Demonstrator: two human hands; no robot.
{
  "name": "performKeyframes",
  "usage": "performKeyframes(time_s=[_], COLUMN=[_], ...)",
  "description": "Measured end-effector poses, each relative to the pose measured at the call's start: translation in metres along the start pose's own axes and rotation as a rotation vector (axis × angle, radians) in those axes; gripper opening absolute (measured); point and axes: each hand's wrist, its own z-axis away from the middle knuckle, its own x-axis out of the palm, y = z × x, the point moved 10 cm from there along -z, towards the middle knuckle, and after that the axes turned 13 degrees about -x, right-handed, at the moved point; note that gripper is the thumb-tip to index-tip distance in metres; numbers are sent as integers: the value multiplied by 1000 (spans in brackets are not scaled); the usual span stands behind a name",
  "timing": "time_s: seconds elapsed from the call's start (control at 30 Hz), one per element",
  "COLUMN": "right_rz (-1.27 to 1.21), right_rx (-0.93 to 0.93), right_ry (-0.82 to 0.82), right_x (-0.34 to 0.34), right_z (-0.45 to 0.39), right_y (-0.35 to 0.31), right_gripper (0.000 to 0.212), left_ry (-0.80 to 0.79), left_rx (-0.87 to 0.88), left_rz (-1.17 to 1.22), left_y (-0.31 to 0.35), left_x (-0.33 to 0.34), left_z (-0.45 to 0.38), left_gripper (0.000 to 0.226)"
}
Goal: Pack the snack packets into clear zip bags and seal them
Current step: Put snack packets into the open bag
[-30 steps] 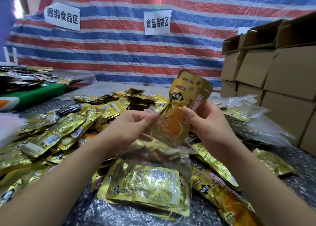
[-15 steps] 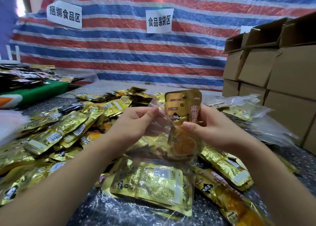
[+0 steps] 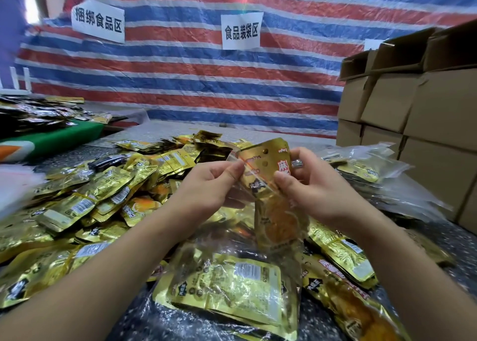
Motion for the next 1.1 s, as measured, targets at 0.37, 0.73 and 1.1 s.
performKeyframes(time_s=[0.37,0.73,1.1], right_rz=[403,403,428], right_rx=[-91,-311,-242], right_ry=[-275,-353,276], right_x=[25,50,-24], right_z=[2,7,-1], right_y=[-12,-29,-24], right_gripper=[22,15,34], left_ry=[23,160,188], left_rx=[70,-48,-95], left_rz=[-184,-142,89], left_y=[5,-3,0], left_x=[6,-14,-26], left_z=[6,1,3], left_gripper=[50,46,41])
